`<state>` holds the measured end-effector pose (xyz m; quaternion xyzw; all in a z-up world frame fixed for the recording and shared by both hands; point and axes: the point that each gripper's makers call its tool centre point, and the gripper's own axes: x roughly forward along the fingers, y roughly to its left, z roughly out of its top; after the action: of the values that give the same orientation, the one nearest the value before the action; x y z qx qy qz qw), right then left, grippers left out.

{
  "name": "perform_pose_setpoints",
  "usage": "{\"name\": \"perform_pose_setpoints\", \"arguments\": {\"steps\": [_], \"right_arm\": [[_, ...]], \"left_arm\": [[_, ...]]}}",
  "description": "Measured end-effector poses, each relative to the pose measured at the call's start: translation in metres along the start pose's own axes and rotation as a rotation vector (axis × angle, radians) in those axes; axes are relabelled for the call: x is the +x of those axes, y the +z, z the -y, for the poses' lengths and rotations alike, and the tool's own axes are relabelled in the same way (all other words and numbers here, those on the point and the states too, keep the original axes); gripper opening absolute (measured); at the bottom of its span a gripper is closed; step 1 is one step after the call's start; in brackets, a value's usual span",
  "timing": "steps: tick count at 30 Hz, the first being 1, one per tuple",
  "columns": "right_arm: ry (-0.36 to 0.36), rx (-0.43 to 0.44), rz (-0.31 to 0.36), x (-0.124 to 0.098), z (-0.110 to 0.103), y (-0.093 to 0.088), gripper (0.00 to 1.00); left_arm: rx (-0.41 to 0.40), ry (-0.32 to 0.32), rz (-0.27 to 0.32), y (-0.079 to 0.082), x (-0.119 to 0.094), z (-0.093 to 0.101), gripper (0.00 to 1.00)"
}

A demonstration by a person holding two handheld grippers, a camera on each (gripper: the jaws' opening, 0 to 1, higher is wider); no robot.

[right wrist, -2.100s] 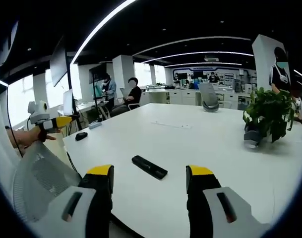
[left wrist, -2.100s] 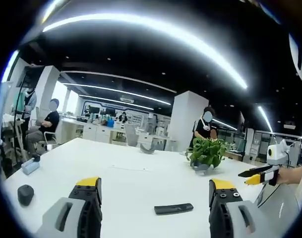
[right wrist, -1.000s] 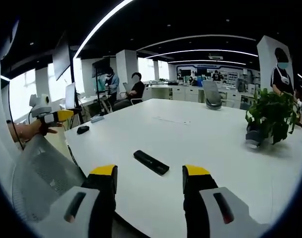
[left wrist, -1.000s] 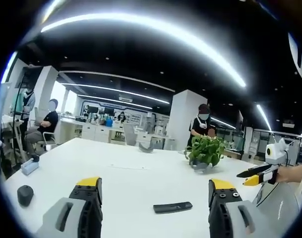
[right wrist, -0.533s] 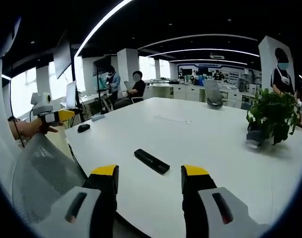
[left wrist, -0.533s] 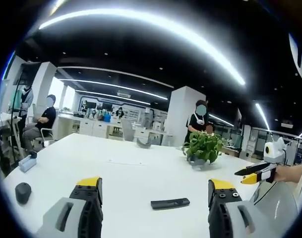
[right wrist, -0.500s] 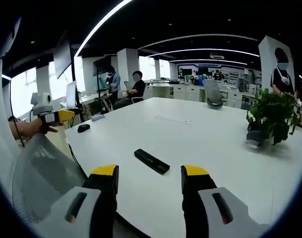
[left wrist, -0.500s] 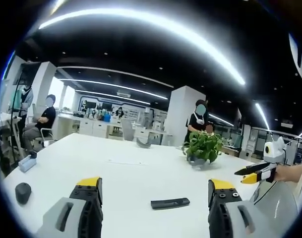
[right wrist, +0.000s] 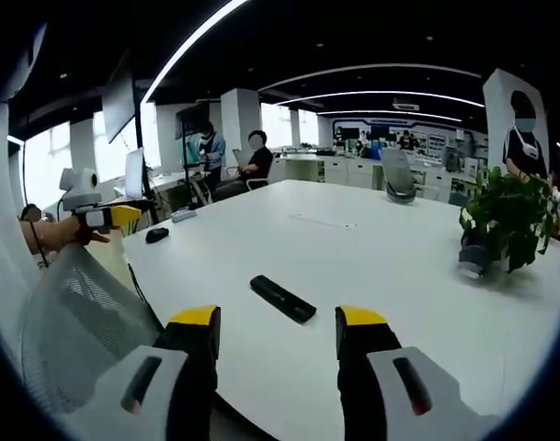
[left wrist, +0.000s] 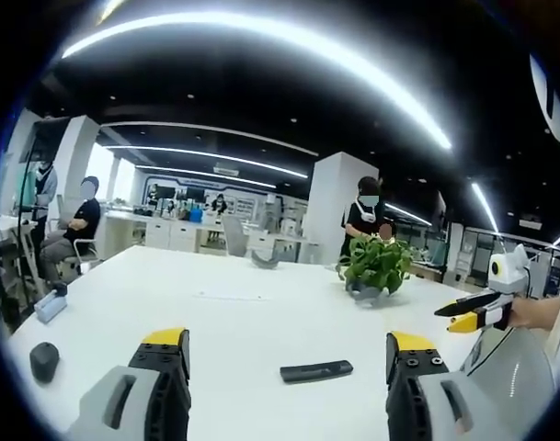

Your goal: Press the specified remote control buttons in sequence, fully releasing each button before pressing the next.

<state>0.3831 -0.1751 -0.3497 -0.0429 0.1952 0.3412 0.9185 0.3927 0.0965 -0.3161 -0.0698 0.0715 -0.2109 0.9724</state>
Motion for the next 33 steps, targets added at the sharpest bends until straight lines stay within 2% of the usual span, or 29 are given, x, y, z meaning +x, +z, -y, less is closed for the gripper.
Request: {"name": "perform_pose_setpoints", "arguments": {"steps": [5, 11, 13, 16, 17, 20, 21, 22, 23, 25, 27, 33], "right_arm": [[0.003, -0.011, -0.006, 0.001, -0.001, 0.000, 0.52], [0.006, 0.031, 0.009, 0.000, 0.002, 0.002, 0.52], [-0.016, 0.027, 0.010, 0.000, 0.006, 0.003, 0.54], [-0.024, 0.021, 0.013, -0.001, 0.007, 0.003, 0.55], [-0.023, 0.022, 0.014, -0.001, 0.007, 0.003, 0.54], [-0.034, 0.031, 0.024, -0.002, 0.010, 0.005, 0.54], [-0.039, 0.034, 0.027, -0.003, 0.011, 0.005, 0.53], [-0.042, 0.036, 0.027, -0.003, 0.012, 0.005, 0.53], [-0.045, 0.038, 0.027, -0.003, 0.013, 0.005, 0.53], [-0.044, 0.039, 0.026, -0.003, 0.013, 0.004, 0.53], [-0.042, 0.039, 0.025, -0.003, 0.013, 0.004, 0.53], [-0.049, 0.023, 0.022, -0.003, 0.013, 0.004, 0.52]], "left_arm": [[0.017, -0.008, -0.016, -0.003, -0.001, 0.000, 0.92], [0.050, -0.004, -0.033, -0.005, -0.001, -0.001, 0.92], [0.022, -0.009, -0.044, -0.007, -0.002, -0.002, 0.93], [-0.016, -0.033, -0.068, -0.012, -0.003, 0.006, 0.95], [-0.024, -0.026, -0.106, -0.020, -0.002, 0.005, 0.95], [0.052, -0.083, -0.195, -0.015, 0.006, 0.030, 0.96], [0.104, -0.105, -0.234, -0.029, 0.005, 0.023, 0.96], [0.124, -0.125, -0.266, -0.033, 0.007, 0.026, 0.96], [0.111, -0.152, -0.304, -0.037, 0.009, 0.034, 0.96], [0.107, -0.206, -0.328, -0.045, 0.012, 0.036, 0.97], [0.139, -0.226, -0.336, -0.046, 0.017, 0.037, 0.97], [0.233, -0.330, -0.424, -0.055, 0.031, 0.046, 0.97]]}}
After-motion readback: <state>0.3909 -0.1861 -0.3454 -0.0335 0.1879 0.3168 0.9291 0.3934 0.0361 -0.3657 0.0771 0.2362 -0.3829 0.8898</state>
